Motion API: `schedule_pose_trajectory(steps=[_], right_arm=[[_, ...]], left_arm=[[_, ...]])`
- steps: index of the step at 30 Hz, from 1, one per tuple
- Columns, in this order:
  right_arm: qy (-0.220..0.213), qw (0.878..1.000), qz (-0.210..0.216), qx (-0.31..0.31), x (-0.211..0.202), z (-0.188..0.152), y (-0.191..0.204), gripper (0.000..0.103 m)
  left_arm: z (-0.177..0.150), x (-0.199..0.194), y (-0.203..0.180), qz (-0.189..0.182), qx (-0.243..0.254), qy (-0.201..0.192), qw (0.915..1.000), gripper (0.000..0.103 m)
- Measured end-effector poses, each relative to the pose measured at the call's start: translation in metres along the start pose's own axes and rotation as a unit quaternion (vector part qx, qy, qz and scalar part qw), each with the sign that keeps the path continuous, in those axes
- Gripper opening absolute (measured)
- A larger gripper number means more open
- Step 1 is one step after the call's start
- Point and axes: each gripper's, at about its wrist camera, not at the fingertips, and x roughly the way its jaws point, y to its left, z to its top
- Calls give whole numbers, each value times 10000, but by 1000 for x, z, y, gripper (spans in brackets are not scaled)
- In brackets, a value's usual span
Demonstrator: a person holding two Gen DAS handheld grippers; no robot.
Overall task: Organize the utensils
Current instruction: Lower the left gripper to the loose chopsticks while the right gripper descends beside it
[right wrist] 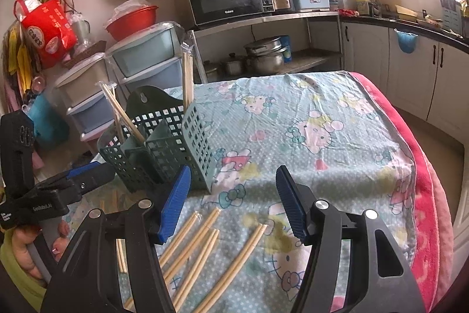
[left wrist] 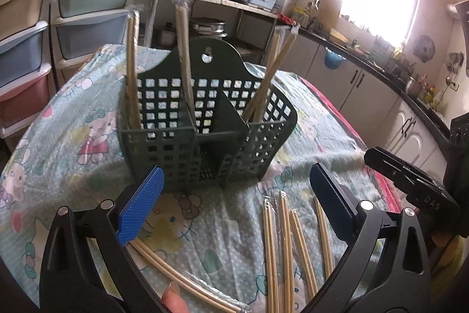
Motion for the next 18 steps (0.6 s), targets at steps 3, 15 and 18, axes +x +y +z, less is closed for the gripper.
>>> schedule_pose_trajectory(steps=[3,15,18], right_arm=[[77,10000,-46,-24,3,-3,-2,58],[533,9985,-106,-43,21,-14,-13,44],[648,9979,-62,3,26,-17,-16,41]], left_arm=[[-3,7,-4,55,79,97,9999,86],[-18,41,-22,-21,331,682,9971,42],[-20,48,-26,-50,395,840,9957,33]])
